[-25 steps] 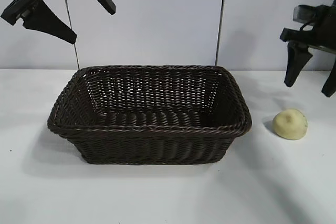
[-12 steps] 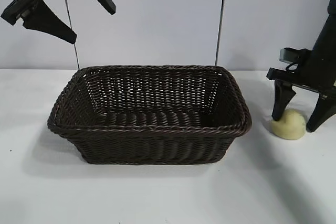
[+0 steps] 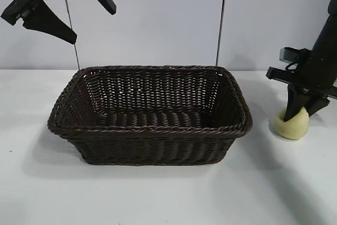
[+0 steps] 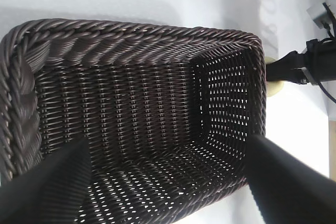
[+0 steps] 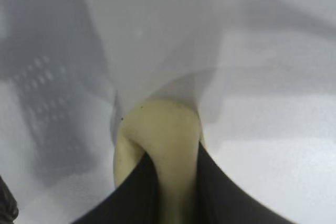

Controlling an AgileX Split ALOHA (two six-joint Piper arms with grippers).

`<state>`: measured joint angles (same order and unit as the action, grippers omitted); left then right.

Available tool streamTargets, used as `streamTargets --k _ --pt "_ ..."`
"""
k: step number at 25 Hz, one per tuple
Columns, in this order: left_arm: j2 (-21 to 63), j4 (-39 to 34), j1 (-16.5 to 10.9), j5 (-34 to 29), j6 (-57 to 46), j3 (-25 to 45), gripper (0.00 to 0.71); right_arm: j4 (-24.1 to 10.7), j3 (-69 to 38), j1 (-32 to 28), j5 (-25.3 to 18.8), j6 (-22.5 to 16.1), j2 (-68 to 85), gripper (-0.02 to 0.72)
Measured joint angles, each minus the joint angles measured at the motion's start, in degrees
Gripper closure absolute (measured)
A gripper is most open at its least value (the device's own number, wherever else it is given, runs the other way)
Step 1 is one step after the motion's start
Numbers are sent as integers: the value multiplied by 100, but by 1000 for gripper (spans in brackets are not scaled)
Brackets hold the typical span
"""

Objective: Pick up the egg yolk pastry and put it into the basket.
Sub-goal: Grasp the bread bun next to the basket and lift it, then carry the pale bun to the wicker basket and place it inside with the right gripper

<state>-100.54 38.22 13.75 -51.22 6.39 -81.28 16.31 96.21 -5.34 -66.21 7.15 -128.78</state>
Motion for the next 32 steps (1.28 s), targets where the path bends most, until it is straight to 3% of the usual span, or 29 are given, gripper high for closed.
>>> streamTargets --k 13,22,32 --pt "0 0 0 0 0 0 125 343 0 151 -326 125 1776 608" --pt "0 -5 0 0 0 0 125 343 0 1425 -322 147 1887 608" --pt "0 -5 0 -5 0 0 125 363 0 2819 238 -190 1887 608"
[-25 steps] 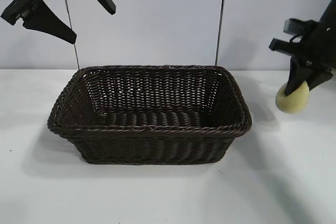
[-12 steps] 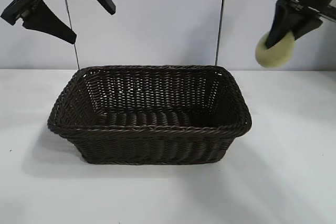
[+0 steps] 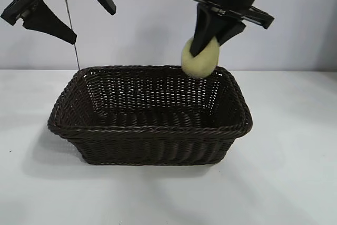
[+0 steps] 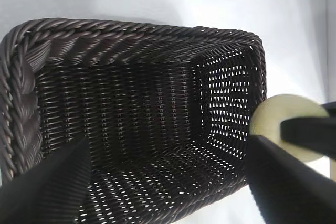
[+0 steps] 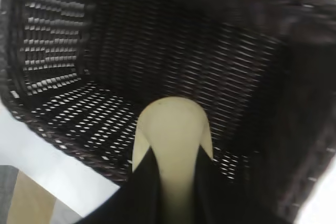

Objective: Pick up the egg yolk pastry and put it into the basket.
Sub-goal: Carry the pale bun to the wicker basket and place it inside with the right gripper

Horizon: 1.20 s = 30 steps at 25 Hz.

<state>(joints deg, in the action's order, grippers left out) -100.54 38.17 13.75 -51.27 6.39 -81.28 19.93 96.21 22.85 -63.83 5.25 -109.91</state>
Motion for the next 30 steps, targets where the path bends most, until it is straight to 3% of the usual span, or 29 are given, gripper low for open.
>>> streamTargets --k 6,19,22,26,30 --pt "0 0 0 -35 0 0 125 -169 0 114 379 -202 0 608" --pt "0 0 0 -47 0 0 125 -216 -7 114 518 -239 -912 598" --pt "0 0 0 -54 0 0 125 -216 -7 114 533 -239 -1019 498" --pt "0 0 0 -60 0 0 125 -164 -7 114 584 -239 -942 259" --pt "0 0 0 -61 0 0 125 -152 118 114 511 -245 -748 175"
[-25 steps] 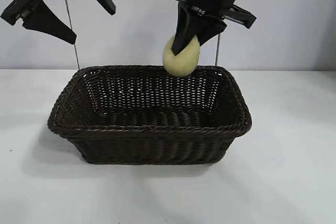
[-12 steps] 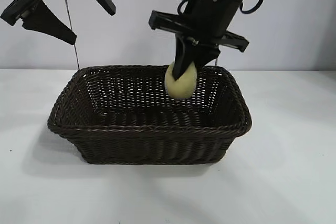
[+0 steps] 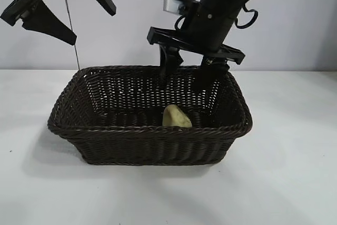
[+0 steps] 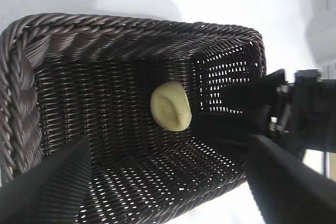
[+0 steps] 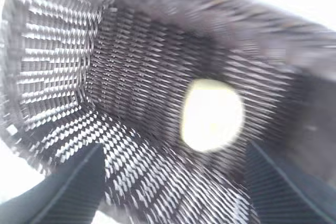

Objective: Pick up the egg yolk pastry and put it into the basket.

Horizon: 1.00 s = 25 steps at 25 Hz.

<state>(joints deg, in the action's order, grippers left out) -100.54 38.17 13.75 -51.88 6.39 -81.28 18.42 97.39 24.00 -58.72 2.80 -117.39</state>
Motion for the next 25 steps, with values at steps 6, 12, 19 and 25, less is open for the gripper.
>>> streamTargets --k 6,12,19,25 --pt "0 -11 0 -41 0 0 125 58 505 -354 -697 78 313 165" --pt "0 -17 0 -41 0 0 125 94 613 -1192 -1117 171 593 165" --pt "0 -34 0 -44 0 0 125 298 613 -1513 -1160 166 593 165" --pt "0 -45 0 -44 0 0 125 300 613 -1463 -1181 171 593 165"
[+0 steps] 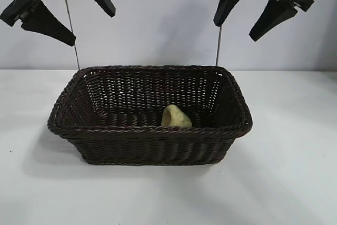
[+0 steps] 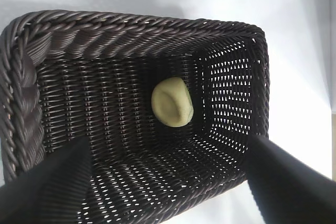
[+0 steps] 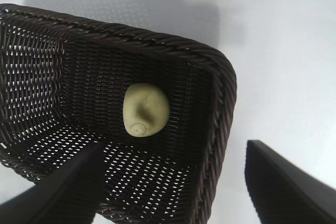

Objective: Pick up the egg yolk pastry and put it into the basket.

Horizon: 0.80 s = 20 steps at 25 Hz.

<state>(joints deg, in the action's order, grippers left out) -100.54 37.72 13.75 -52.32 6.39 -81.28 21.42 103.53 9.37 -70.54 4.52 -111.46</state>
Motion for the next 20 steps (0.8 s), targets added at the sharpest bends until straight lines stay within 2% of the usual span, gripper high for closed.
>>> streamTargets --k 20 --pt "0 -11 0 111 5 0 125 -37 0 0 0 0 0 165"
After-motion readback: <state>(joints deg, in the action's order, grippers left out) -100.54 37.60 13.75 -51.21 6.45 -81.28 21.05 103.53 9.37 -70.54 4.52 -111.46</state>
